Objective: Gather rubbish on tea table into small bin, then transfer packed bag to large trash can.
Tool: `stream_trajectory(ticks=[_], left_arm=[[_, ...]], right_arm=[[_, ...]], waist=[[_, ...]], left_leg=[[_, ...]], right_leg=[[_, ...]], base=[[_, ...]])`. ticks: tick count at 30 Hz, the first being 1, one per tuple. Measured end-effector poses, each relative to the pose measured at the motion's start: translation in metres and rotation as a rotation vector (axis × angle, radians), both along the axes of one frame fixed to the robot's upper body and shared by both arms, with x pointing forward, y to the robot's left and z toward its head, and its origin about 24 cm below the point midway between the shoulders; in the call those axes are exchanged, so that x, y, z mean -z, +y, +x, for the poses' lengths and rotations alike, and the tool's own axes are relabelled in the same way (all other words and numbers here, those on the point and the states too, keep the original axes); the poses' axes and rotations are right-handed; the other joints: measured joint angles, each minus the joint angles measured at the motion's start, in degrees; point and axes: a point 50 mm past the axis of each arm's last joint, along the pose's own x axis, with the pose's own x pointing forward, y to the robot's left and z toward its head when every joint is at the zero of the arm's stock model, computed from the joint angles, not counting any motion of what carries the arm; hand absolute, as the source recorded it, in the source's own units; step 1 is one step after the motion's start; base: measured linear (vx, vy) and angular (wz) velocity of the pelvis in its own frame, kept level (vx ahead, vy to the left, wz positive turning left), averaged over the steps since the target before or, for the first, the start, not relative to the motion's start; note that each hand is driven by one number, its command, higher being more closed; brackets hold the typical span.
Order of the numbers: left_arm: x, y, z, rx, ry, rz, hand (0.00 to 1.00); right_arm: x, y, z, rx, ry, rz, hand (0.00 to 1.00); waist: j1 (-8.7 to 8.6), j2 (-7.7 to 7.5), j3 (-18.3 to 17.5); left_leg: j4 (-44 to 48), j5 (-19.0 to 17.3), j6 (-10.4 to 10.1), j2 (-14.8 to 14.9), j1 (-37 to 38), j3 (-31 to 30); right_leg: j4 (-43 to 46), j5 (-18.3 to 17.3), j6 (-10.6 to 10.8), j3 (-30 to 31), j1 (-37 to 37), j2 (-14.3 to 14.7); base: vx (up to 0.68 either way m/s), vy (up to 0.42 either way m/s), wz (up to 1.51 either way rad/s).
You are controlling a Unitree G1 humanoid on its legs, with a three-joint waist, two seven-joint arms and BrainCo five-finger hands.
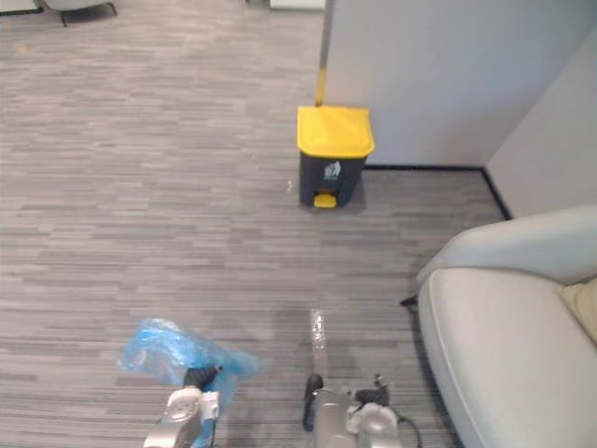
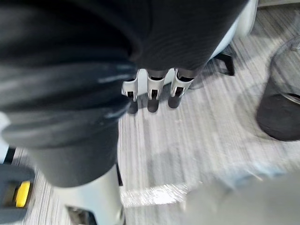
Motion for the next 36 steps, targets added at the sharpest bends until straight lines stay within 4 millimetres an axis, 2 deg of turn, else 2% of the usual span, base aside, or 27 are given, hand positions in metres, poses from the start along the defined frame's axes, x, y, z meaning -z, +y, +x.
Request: stream_trajectory(ticks=[1, 2, 3, 4, 5, 7, 9, 11, 12, 13, 14, 15, 16, 18, 21, 23, 25, 26, 27, 28, 29, 30, 31, 32, 33, 34, 36], left_arm=[[-0.002, -0.003, 0.003, 0.001, -0.013, -0.011, 1.00], [-0.005, -0.006, 0.004, -0.001, -0.031, -0.025, 1.00], [-0.006, -0.009, 0.003, -0.004, -0.040, -0.036, 1.00], [-0.010, -0.015, 0.006, -0.007, -0.067, -0.056, 1.00], [-0.012, -0.016, 0.007, -0.008, -0.079, -0.060, 1.00], [-0.015, -0.015, 0.010, -0.010, -0.095, -0.062, 1.00], [-0.014, -0.014, 0.009, -0.009, -0.087, -0.056, 1.00], [-0.010, -0.014, 0.004, -0.010, -0.064, -0.054, 1.00], [-0.007, -0.014, 0.001, -0.010, -0.046, -0.053, 1.00], [-0.004, -0.011, -0.001, -0.006, -0.032, -0.040, 1.00], [-0.004, -0.005, -0.001, 0.000, -0.028, -0.016, 1.00], [-0.003, 0.000, 0.000, 0.004, -0.022, -0.001, 1.00], [-0.003, 0.002, 0.000, 0.006, -0.016, 0.006, 1.00], [0.003, 0.003, -0.010, 0.001, 0.017, 0.009, 1.00], [0.004, 0.006, -0.014, 0.005, 0.028, 0.022, 1.00], [0.004, 0.011, -0.014, 0.014, 0.028, 0.042, 1.00], [0.002, 0.011, -0.010, 0.015, 0.018, 0.047, 1.00], [0.001, 0.011, -0.007, 0.018, 0.011, 0.048, 1.00], [0.006, 0.013, -0.010, 0.005, 0.040, 0.049, 1.00], [0.006, 0.008, -0.008, 0.009, 0.038, 0.036, 1.00], [0.006, 0.006, -0.008, 0.010, 0.037, 0.035, 1.00], [0.005, 0.005, -0.006, 0.012, 0.034, 0.031, 1.00], [0.004, 0.001, -0.003, 0.027, 0.023, 0.027, 1.00], [0.003, 0.000, -0.001, 0.031, 0.015, 0.024, 1.00], [0.001, -0.006, 0.002, 0.030, -0.001, 0.002, 1.00], [0.001, -0.012, 0.001, 0.030, 0.000, -0.017, 1.00], [0.003, -0.015, -0.006, 0.032, 0.012, -0.038, 1.00]], right_arm=[[0.002, 0.001, -0.006, 0.005, 0.011, 0.004, 0.00], [0.003, 0.007, -0.009, 0.002, 0.013, 0.018, 0.00], [0.004, 0.010, -0.009, -0.003, 0.012, 0.025, 0.00], [0.003, 0.014, -0.008, 0.000, 0.003, 0.035, 0.00], [0.002, 0.015, -0.006, 0.000, -0.008, 0.037, 0.00], [0.001, 0.017, -0.004, 0.002, -0.018, 0.042, 0.00], [0.001, 0.017, -0.004, 0.020, -0.018, 0.047, 0.00], [0.002, 0.014, -0.006, 0.037, -0.012, 0.044, 0.00], [0.004, 0.009, -0.013, 0.052, 0.009, 0.034, 0.00], [0.009, 0.014, -0.018, 0.048, 0.042, 0.048, 0.00], [0.010, 0.021, -0.017, 0.032, 0.047, 0.062, 0.00], [0.012, 0.023, -0.020, 0.029, 0.065, 0.070, 0.00], [0.013, 0.024, -0.020, 0.025, 0.071, 0.072, 0.00], [0.012, 0.024, -0.018, 0.017, 0.065, 0.072, 0.00], [0.010, 0.023, -0.015, 0.002, 0.049, 0.067, 0.00], [0.009, 0.022, -0.013, -0.006, 0.044, 0.059, 0.00], [0.008, 0.019, -0.010, -0.034, 0.042, 0.038, 0.00], [0.007, 0.016, -0.008, -0.038, 0.037, 0.031, 0.00], [0.005, 0.009, -0.004, -0.035, 0.027, 0.015, 0.00], [0.003, 0.002, -0.001, -0.033, 0.022, -0.004, 0.00], [0.003, 0.001, -0.001, -0.030, 0.023, -0.005, 0.00], [0.003, 0.000, -0.002, -0.012, 0.020, 0.000, 0.00], [0.004, -0.002, -0.005, 0.003, 0.033, -0.001, 0.00], [0.005, -0.003, -0.007, 0.004, 0.037, -0.001, 0.00], [0.005, -0.003, -0.010, 0.007, 0.040, -0.003, 0.00], [0.006, -0.002, -0.013, 0.004, 0.044, -0.002, 0.00], [0.009, -0.003, -0.022, 0.020, 0.065, 0.001, 0.00]], waist=[[-0.33, 0.06, 0.1], [-0.21, -0.23, 0.3], [0.21, -0.63, 0.5], [1.03, -0.90, 0.6], [1.62, -1.02, 0.7], [2.27, -1.20, 0.6], [2.65, -1.54, 0.9], [2.64, -1.52, 1.0], [2.86, -0.62, 0.4], [3.36, -1.95, 0.2], [2.88, -3.66, -0.6], [2.95, -4.68, -0.4], [3.24, -4.90, -0.4], [3.62, -4.56, -0.4], [2.87, -4.34, -0.5], [2.02, -4.10, -0.3], [1.65, -3.83, -0.2], [1.44, -3.35, 0.1], [0.12, -2.47, 0.4], [0.39, -0.85, 0.4], [0.28, -0.47, 0.6], [0.21, -0.19, 0.7], [0.44, -0.32, 0.6], [0.37, -0.67, 0.7], [0.00, -0.72, 1.7], [0.23, -0.94, 2.1], [1.64, -1.20, 1.1]], left_leg=[[8.5, 2.5, -0.7, 1.5, -2.7, -1.9], [18.3, 7.4, -1.0, 2.9, -5.8, -2.6], [25.3, 7.1, -0.7, 4.0, -8.4, -2.8], [33.8, 2.8, 0.8, 5.3, -12.9, -1.6], [35.4, 1.2, 1.2, 5.4, -15.0, -0.7], [32.4, -1.5, 3.4, 5.1, -20.5, 1.8], [19.0, -1.2, 3.8, 2.2, -22.5, 2.2], [2.5, 3.0, 4.6, -1.5, -22.3, 1.1], [-5.0, 11.9, 3.0, -3.8, -21.3, -2.7], [-6.3, 12.3, 3.7, -5.2, -20.1, -2.0], [-6.9, 11.3, 4.8, -7.1, -20.0, -1.8], [-4.8, 9.1, 5.5, -7.8, -20.4, -0.7], [-3.4, 7.7, 5.8, -7.9, -20.2, 0.3], [-2.0, 3.8, 6.8, -7.8, -17.0, 3.3], [-3.2, 0.7, 7.2, -8.4, -11.8, 5.1], [-4.7, -0.8, 7.1, -8.4, -6.9, 5.2], [-7.0, -1.0, 7.0, -7.6, -2.7, 5.2], [-7.8, -1.0, 6.9, -6.7, -1.4, 4.9], [-8.0, -3.1, 3.7, -5.0, 2.2, 1.1], [-7.0, -2.8, 3.6, -3.9, 2.6, -0.3], [-6.5, -2.7, 3.4, -3.5, 2.7, -0.6], [-5.6, -2.5, 2.9, -3.0, 3.0, -1.0], [-2.6, -0.1, 1.4, -2.3, 2.6, -2.0], [-0.2, 0.6, 0.9, -2.2, 1.9, -2.4], [13.1, 2.3, 0.4, -0.2, -2.9, -3.4], [23.7, 0.9, 1.4, 2.1, -7.6, -2.4], [25.5, -3.2, 3.1, 2.4, -12.2, 1.1]], right_leg=[[-1.5, -0.9, -0.3, -1.1, 3.5, 0.7], [-4.1, -1.4, -0.6, -1.2, 7.7, 1.5], [-6.1, -1.6, -0.9, -0.9, 10.6, 1.7], [-9.5, -1.7, -1.0, 0.0, 14.6, 2.4], [-11.1, -1.7, -0.9, 0.6, 16.0, 2.5], [-14.1, -1.7, -0.8, 1.5, 18.7, 2.5], [-16.4, -1.7, 0.4, 2.2, 21.4, 1.7], [-17.5, -2.7, 2.7, 2.8, 23.5, 0.5], [-18.0, -3.8, 4.5, 3.8, 24.3, 0.4], [-18.5, -4.0, 5.4, 5.3, 24.8, -0.4], [-19.4, -3.9, 5.9, 5.6, 24.8, -2.0], [-18.8, -4.2, 6.4, 6.5, 24.8, -3.2], [-17.5, -4.2, 6.4, 7.5, 24.8, -3.9], [-8.1, -4.5, 7.3, 11.0, 22.0, -5.0], [15.9, -1.1, 14.5, 13.2, 11.5, -6.8], [25.5, -3.5, 10.8, 10.2, 6.7, -7.2], [24.8, -7.3, 7.4, 6.1, 2.6, -6.0], [20.9, -8.1, 6.3, 4.7, 0.4, -4.3], [-2.2, 4.6, 2.2, 3.5, -0.2, -0.2], [-1.0, 1.3, 1.5, 3.1, -0.1, 0.7], [-0.1, 0.3, 1.0, 2.9, 0.2, 0.9], [0.7, -0.8, 0.4, 2.4, 0.8, 1.1], [0.1, -1.9, -0.1, 1.6, 3.2, 1.4], [-0.9, -2.8, 0.4, 1.4, 4.7, 1.5], [-4.5, -3.8, 0.6, 0.3, 9.5, 1.8], [-7.5, -3.8, 0.2, -0.4, 13.2, 2.4], [-10.2, -3.6, 0.4, -0.5, 15.8, 2.2]], base=[[0.45, -0.191, 0.15], [0.44, -0.162, 0.03], [0.46, -0.102, -0.23], [0.35, -0.036, -0.34], [0.37, -0.008, -0.38], [0.31, 0.069, -0.29], [0.32, 0.129, -0.23], [0.31, 0.192, -0.16], [0.34, 0.262, -0.28], [0.42, 0.274, -0.14], [0.40, 0.215, -0.06], [0.34, 0.160, -0.07], [0.33, 0.164, -0.55], [0.34, 0.181, -0.75], [0.31, 0.137, -0.30], [0.33, 0.040, 0.02], [0.37, -0.050, 0.08], [0.95, -0.332, 0.55], [1.04, -0.408, 0.45], [1.03, -0.438, 0.40], [0.47, -0.211, 0.01], [0.35, -0.184, 0.18], [0.27, -0.143, 0.24], [0.29, -0.205, 0.46], [0.28, -0.143, 0.47], [0.26, -0.104, 0.36], [0.21, -0.009, -0.10]])
